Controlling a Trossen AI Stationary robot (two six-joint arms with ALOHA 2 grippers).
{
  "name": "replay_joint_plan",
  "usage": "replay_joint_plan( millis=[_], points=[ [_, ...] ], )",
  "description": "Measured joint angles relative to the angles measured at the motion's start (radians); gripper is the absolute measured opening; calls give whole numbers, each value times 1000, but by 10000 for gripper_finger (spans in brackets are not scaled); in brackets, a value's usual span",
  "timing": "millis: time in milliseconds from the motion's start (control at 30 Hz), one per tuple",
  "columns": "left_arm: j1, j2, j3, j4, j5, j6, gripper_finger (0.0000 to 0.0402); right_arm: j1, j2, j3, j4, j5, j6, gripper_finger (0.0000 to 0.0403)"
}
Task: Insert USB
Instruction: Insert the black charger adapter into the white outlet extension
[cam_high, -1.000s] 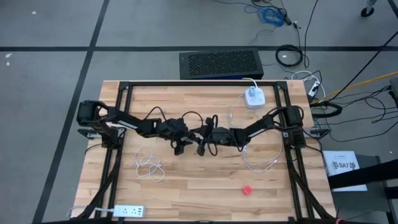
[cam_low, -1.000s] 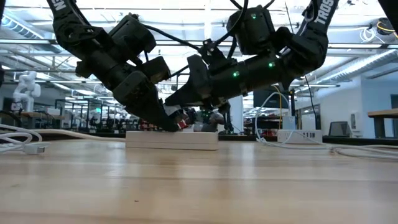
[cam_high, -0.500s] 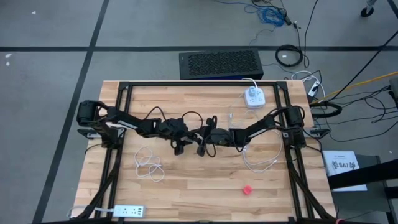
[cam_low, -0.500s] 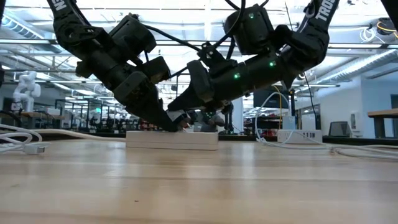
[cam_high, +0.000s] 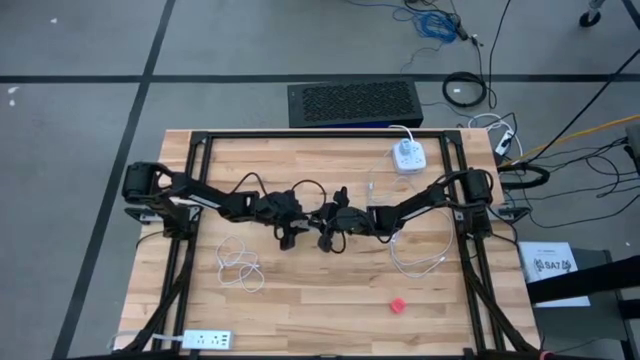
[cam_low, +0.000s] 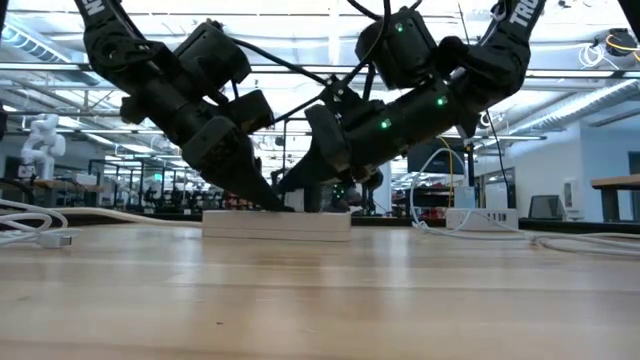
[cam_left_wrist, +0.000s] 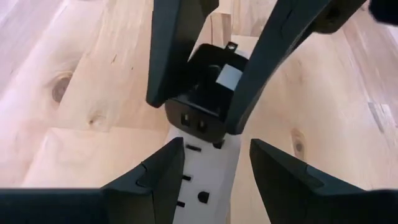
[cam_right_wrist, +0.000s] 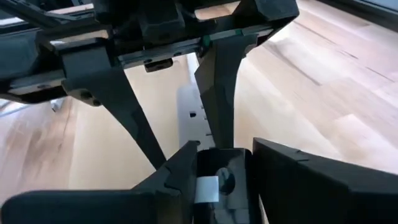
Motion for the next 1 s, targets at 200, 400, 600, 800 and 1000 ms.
replay_joint_plan(
  millis=[200, 400, 600, 800, 1000],
  points=[
    [0, -64, -1, -40, -31, 42, 192, 0, -2, 2, -6, -10, 13, 13],
    [1, -144, -4, -153, -85, 47, 192, -1, -2, 2, -9, -24, 12, 4],
    [0, -165, -2, -225, -101, 44, 192, -1, -3, 2, -13, -29, 12, 3],
    [-3, -182, 2, -279, -101, 44, 192, 0, -3, 2, -15, -32, 13, 2],
    [-3, -258, 11, -399, -137, 45, 192, 0, -3, 2, -18, -31, 13, 1]
  ],
)
